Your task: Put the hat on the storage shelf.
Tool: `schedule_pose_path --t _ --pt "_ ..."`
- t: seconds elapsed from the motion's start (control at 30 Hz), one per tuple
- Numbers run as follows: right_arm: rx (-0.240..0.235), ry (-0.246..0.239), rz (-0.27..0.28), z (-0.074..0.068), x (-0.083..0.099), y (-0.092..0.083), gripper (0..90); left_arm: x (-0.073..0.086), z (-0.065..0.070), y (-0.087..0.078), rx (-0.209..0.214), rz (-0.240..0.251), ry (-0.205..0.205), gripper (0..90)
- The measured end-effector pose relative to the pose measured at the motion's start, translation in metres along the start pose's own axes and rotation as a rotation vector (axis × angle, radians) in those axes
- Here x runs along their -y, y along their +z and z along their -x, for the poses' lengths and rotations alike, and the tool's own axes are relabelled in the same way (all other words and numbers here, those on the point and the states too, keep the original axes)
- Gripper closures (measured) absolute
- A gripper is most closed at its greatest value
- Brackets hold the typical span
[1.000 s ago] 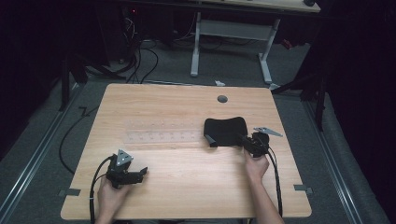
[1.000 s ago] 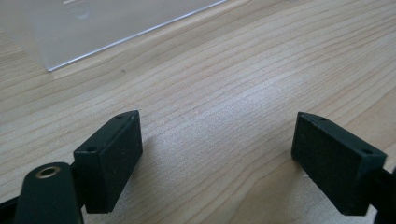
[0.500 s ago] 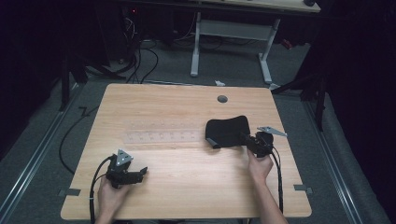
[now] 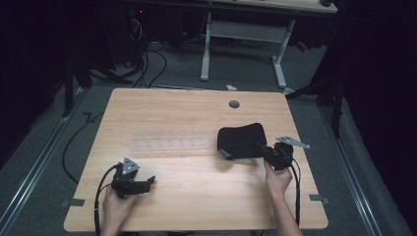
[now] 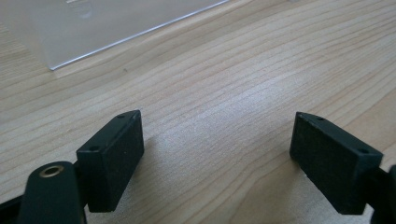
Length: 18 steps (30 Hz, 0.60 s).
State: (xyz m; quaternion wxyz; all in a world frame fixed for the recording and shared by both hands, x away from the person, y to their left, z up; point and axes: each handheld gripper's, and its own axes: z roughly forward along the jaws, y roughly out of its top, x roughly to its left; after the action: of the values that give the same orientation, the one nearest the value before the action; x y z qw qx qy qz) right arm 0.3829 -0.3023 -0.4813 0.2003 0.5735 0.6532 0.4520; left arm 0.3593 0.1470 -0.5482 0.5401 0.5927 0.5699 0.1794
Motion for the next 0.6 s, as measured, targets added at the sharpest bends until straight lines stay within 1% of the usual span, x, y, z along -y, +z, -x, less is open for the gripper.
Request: schedule_pose_path --t 0.13,0.23,0.37,0.47,0.6 --pt "-0.015 0.000 0.002 -0.002 0.001 -0.011 84.8 0.000 0.000 0.000 -0.001 0.001 0.001 18.6" --pt "-0.021 -0.020 0.003 -0.003 0.002 -0.019 84.9 0.000 0.000 0.000 -0.006 0.002 0.002 18.5" --pt "-0.027 -0.028 -0.005 -0.007 0.003 -0.026 84.8 0.000 -0.001 0.001 -0.011 0.000 0.004 17.8" --pt "-0.040 -0.039 -0.001 -0.009 0.004 -0.031 84.8 -0.001 -0.001 0.001 -0.012 0.000 0.006 17.8" --pt "-0.055 -0.039 -0.005 -0.011 0.007 -0.037 84.8 0.000 -0.001 0.001 -0.013 -0.002 0.009 17.5"
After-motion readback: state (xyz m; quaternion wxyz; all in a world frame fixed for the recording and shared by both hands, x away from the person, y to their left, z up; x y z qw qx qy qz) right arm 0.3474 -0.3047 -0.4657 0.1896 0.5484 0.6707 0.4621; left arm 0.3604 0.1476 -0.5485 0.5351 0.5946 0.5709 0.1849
